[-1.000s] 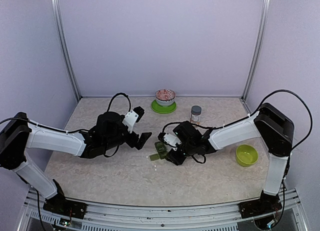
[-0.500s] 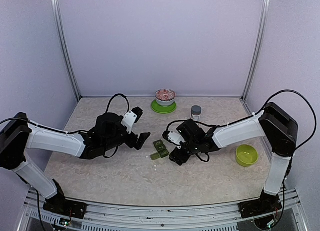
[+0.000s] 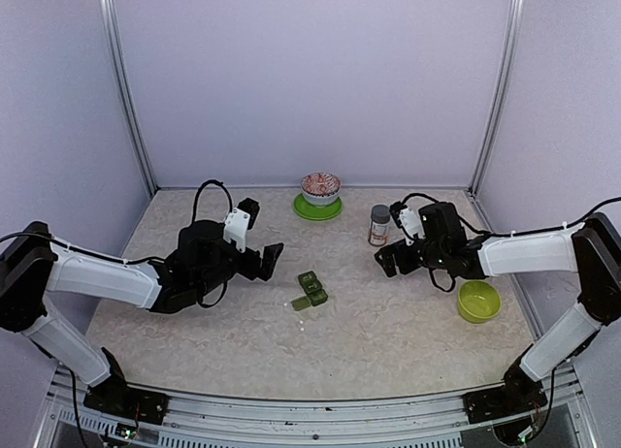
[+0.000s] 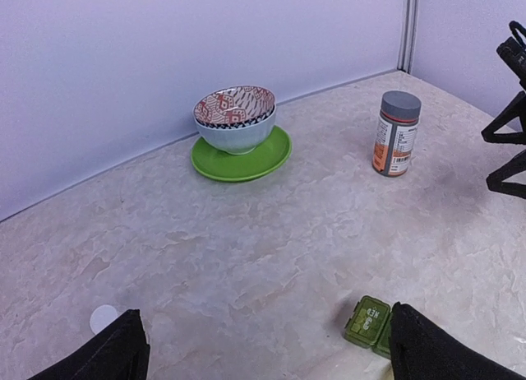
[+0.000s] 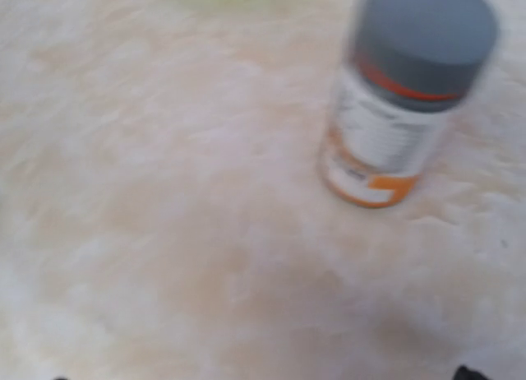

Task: Sort the pills into containers
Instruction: Move the pill container to the center of the board, then place the pill bottle at the center of the board, then pick up the pill bottle from the center of the board.

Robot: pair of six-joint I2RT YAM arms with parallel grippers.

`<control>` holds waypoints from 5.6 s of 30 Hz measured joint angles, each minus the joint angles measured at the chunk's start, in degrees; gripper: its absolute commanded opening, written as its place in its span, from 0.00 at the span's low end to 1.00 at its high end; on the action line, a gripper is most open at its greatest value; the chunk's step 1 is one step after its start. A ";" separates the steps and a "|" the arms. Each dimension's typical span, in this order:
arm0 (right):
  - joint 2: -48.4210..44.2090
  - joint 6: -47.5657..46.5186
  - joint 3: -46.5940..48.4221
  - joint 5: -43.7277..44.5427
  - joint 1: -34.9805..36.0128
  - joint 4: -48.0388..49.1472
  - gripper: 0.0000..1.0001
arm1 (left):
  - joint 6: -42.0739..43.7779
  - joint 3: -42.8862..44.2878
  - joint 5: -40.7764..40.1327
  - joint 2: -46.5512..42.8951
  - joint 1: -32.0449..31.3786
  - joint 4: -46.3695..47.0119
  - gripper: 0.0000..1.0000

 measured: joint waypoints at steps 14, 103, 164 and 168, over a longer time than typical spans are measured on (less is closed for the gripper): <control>17.64 2.75 7.06 -0.20 -5.88 10.80 1.00 | -1.42 1.25 0.92 1.60 0.35 -0.50 0.99; 4.68 -5.27 -0.28 -13.33 10.95 3.72 1.00 | 1.09 -1.95 12.17 -1.20 0.39 1.90 0.99; -30.05 14.21 -15.54 -2.49 4.44 -3.17 0.96 | 28.26 52.74 34.86 33.66 -7.30 -49.59 0.34; -29.24 14.14 -15.54 -2.56 4.44 -3.10 0.98 | 28.20 52.74 35.58 33.73 -7.21 -49.70 0.30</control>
